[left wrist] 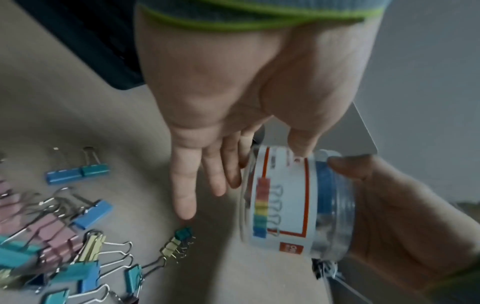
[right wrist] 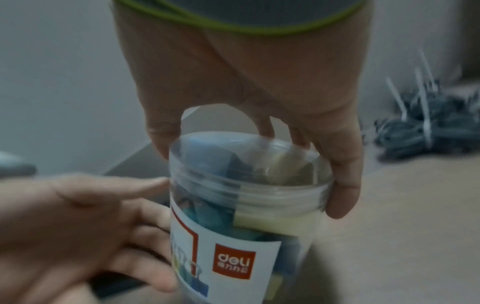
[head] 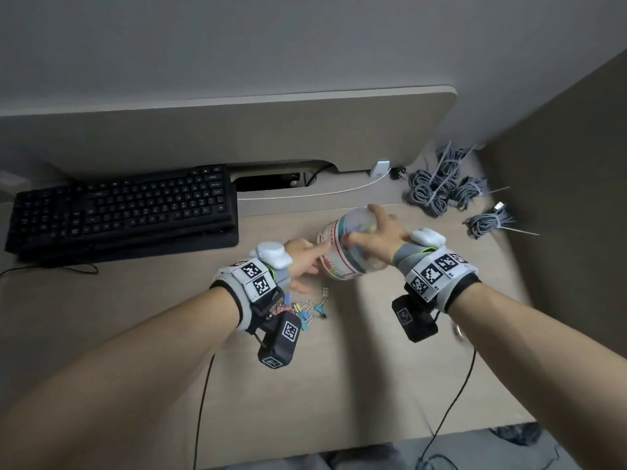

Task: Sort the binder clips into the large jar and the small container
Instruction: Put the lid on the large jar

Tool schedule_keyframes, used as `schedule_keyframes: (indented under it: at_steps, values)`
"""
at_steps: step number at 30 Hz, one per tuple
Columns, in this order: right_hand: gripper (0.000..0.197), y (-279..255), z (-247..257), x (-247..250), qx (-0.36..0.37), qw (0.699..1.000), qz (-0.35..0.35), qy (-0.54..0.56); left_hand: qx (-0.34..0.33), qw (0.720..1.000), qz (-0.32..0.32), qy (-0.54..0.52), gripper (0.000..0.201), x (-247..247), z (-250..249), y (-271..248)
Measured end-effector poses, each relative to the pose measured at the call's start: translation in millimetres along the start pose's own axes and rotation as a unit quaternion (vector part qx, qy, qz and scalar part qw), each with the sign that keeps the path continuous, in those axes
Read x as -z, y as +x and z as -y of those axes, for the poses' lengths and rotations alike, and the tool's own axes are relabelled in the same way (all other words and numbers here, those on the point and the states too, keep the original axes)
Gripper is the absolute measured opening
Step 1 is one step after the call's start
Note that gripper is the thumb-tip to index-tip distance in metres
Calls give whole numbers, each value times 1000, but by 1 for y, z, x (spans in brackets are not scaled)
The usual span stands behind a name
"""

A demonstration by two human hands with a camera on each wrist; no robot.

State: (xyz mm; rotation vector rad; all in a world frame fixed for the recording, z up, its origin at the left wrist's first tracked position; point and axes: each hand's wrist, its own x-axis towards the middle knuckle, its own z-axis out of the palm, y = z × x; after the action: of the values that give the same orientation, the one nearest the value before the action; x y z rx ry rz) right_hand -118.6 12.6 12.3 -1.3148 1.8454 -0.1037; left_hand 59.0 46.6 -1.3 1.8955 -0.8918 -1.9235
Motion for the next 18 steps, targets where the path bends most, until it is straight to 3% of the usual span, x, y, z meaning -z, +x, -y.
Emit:
schedule_keyframes:
  at_steps: [2, 5, 8, 11, 14, 16, 18]
  values:
    - [104, 12, -28, 11, 9, 995, -39, -96, -32, 998, -14, 59, 22, -14, -1, 4]
    - [90, 24, -63, 24, 26, 975, -96, -197, -50, 996, -40, 58, 22, -27, 1, 12]
    - [84, 31, -86, 29, 18, 960, -104, -260, -49, 995, -48, 76, 15, -37, 6, 22]
    - [80, 37, -104, 30, -9, 958, -123, -258, -75, 985, -60, 141, 10, -48, 9, 29]
    - [95, 44, -114, 35, 26, 964, -86, -251, -81, 976, -62, 192, 10, -51, 12, 33]
    - [105, 42, -124, 44, 17, 974, -71, -214, -87, 969, -67, 222, 13, -57, 13, 37]
    - [103, 32, -144, 54, -14, 984, -102, -148, -104, 955, -63, 271, 16, -67, 14, 38]
